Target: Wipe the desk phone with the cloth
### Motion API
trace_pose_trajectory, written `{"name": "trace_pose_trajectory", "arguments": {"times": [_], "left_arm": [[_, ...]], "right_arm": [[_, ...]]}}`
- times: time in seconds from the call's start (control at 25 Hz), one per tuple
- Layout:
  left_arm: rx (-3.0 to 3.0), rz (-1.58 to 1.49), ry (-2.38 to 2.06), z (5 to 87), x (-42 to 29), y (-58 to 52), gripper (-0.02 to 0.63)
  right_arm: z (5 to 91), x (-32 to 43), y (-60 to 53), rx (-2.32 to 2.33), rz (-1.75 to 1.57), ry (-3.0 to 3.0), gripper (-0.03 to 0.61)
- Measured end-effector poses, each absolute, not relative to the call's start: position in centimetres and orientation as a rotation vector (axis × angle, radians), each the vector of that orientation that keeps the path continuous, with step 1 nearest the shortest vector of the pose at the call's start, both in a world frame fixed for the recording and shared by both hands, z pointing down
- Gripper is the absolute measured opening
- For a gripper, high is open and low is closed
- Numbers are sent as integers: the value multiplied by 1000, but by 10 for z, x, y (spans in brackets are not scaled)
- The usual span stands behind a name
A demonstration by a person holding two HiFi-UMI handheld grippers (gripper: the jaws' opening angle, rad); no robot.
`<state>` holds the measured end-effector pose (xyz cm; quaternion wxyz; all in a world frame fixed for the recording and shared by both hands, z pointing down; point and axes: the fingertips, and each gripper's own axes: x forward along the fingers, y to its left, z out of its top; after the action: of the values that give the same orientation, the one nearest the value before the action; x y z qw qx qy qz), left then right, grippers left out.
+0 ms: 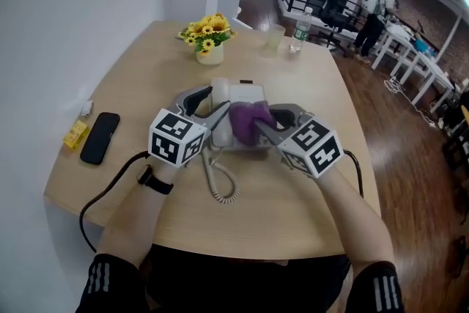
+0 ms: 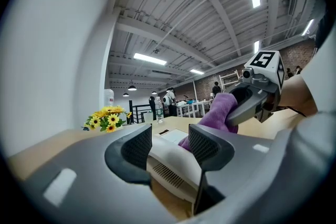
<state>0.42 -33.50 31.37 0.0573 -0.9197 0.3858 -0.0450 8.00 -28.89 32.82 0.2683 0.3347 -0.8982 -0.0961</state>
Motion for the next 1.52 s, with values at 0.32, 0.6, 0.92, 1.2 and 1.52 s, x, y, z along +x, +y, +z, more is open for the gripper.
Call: {"name": "trace_pose_trajectory", "arguments": {"times": [0.32, 0.6, 0.92, 1.2, 1.52], "left_arm": [[-2796, -129, 1158, 313, 6, -334, 213], [-2795, -139, 1156, 314, 7, -333, 213], [-2797, -151, 1147, 316, 9, -334, 213], [-2795, -156, 1123, 316, 13, -330, 213], [-2795, -184, 1103, 320, 16, -328, 213]], "right_arm": [[388, 81, -294, 849, -221, -2272, 77], [388, 141, -301, 959, -168, -2207, 77], [364, 195, -301, 1100, -166, -2187, 77], [296, 212, -291, 1324, -136, -2502, 77], [292, 212, -287, 1441, -165, -2649, 77]]}}
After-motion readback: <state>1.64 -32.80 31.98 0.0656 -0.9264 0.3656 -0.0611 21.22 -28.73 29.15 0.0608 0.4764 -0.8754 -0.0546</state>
